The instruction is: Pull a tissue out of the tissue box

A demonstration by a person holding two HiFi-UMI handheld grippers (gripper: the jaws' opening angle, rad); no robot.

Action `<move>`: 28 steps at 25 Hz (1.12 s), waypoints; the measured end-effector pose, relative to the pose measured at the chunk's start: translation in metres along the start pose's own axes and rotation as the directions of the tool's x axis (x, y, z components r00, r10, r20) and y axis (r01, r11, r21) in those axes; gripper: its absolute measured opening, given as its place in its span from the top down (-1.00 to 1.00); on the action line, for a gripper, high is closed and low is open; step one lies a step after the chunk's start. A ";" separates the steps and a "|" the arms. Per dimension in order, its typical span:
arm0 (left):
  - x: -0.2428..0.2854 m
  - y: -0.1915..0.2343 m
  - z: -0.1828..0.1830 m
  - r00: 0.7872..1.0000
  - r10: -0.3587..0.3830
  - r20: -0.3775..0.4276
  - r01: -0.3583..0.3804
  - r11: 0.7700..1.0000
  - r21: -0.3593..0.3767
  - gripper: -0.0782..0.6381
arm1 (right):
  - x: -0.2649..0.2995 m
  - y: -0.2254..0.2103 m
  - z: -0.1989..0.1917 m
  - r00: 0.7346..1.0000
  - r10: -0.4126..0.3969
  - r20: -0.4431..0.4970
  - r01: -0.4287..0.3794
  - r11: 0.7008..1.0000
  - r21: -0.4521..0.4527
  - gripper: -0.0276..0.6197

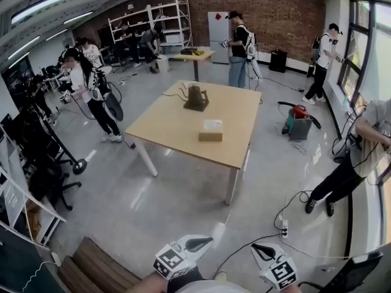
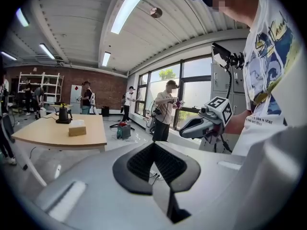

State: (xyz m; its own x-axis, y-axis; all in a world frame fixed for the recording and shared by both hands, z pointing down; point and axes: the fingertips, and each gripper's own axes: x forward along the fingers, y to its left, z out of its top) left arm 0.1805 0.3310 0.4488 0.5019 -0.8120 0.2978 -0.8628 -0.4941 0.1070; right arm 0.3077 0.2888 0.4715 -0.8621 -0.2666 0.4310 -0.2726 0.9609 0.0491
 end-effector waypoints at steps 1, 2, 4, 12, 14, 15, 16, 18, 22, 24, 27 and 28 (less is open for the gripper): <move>0.001 0.004 0.001 1.000 -0.002 0.002 0.002 1.000 0.001 0.76 | 0.004 -0.001 0.001 1.000 0.003 -0.005 -0.003 1.000 0.010 0.88; 0.002 0.009 0.003 1.000 -0.004 0.004 0.004 1.000 0.002 0.76 | 0.008 -0.003 0.003 1.000 0.007 -0.012 -0.006 1.000 0.019 0.88; 0.003 0.021 0.006 1.000 -0.006 0.007 0.006 1.000 0.007 0.76 | 0.019 -0.007 0.007 1.000 0.012 -0.019 -0.012 1.000 0.024 0.88; -0.005 0.092 0.019 0.999 -0.023 0.026 0.023 1.000 0.014 0.76 | 0.087 -0.019 0.046 1.000 0.007 -0.015 -0.007 1.000 0.012 0.88; -0.010 0.112 0.021 0.999 -0.036 0.026 0.035 0.999 0.021 0.76 | 0.107 -0.022 0.060 1.000 -0.001 -0.021 0.001 1.000 0.003 0.88; -0.014 0.123 0.022 0.999 -0.040 0.024 0.040 0.999 0.026 0.76 | 0.118 -0.022 0.069 1.000 -0.005 -0.020 0.005 1.000 -0.002 0.88; -0.018 0.134 0.023 0.999 -0.042 0.023 0.041 0.999 0.032 0.76 | 0.129 -0.022 0.077 1.000 -0.008 -0.015 0.008 1.000 -0.006 0.88; -0.028 0.159 0.025 0.999 -0.039 0.023 0.038 0.998 0.041 0.76 | 0.155 -0.020 0.091 1.000 -0.003 -0.004 0.003 1.000 -0.013 0.88; -0.051 0.203 0.017 0.999 -0.035 0.019 0.034 0.999 0.039 0.76 | 0.202 -0.007 0.111 1.000 0.008 -0.001 -0.008 1.000 -0.021 0.88; -0.059 0.222 0.010 0.999 -0.032 0.011 0.032 0.999 0.031 0.76 | 0.222 -0.002 0.121 1.000 0.011 0.000 -0.011 1.000 -0.019 0.88; -0.061 0.240 0.004 0.999 -0.034 0.005 0.034 0.999 0.011 0.76 | 0.239 0.004 0.135 1.000 0.024 0.000 -0.024 1.000 -0.018 0.88; -0.060 0.244 0.004 0.999 -0.036 0.004 0.036 0.999 0.009 0.76 | 0.244 0.004 0.138 1.000 0.027 -0.002 -0.027 0.999 -0.020 0.88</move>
State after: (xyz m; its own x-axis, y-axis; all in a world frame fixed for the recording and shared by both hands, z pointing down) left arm -0.0598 0.2577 0.4532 0.5333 -0.7946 0.2903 -0.8434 -0.5262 0.1090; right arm 0.0375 0.2169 0.4527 -0.8679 -0.2408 0.4344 -0.2409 0.9689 0.0558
